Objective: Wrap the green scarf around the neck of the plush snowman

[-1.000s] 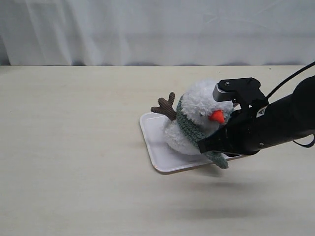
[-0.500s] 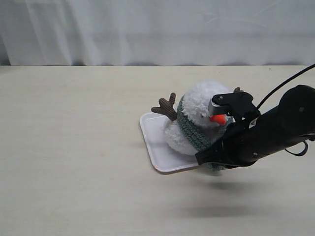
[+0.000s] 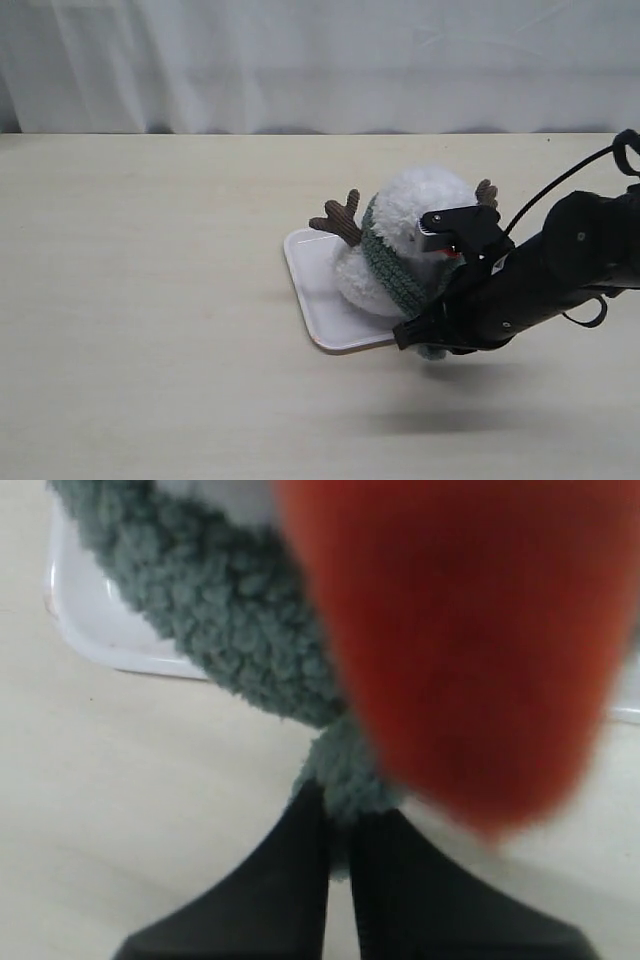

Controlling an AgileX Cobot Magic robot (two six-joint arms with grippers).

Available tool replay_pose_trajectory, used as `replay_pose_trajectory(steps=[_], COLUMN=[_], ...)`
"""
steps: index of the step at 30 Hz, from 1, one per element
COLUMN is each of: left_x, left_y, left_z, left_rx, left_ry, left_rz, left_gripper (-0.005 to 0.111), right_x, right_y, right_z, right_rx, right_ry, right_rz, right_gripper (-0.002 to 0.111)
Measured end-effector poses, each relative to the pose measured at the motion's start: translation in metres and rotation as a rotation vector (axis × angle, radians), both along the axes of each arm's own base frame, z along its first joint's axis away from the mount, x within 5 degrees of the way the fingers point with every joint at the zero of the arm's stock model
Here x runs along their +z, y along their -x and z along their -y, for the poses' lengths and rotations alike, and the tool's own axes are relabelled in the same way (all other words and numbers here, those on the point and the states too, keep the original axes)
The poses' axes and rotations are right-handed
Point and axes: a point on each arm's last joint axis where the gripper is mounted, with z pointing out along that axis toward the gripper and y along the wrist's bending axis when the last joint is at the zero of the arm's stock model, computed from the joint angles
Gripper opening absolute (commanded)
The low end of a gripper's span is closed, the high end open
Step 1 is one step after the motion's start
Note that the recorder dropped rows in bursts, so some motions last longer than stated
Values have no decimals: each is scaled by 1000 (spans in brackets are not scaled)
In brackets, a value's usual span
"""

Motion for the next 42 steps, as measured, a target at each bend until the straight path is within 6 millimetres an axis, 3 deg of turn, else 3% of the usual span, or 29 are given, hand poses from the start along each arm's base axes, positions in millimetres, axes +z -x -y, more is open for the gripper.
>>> replay_pose_trajectory(steps=[5,11,30,32,36,40,42], left_x=[0,0,0,0,0,0,0], left_y=[0,0,0,0,0,0,0], left_z=[0,0,0,0,0,0,0], left_rx=[0,0,0,0,0,0,0], left_ry=[0,0,0,0,0,0,0], left_rz=[0,0,0,0,0,0,0], left_gripper=[0,0,0,0,0,0,0], right_x=[-4,-4,-8,-8,1,23,36], right_y=[0,0,29,31,32,34,36], right_z=[0,0,1,1,1,2,3], right_rx=[2,3,72,75,81,83,82], right_ry=[6,6,28,25,12,-16,-36], right_rz=[-11,-11,-325,-345,-316,-227,-173], right_gripper=[35,46,46,44,26,7,4])
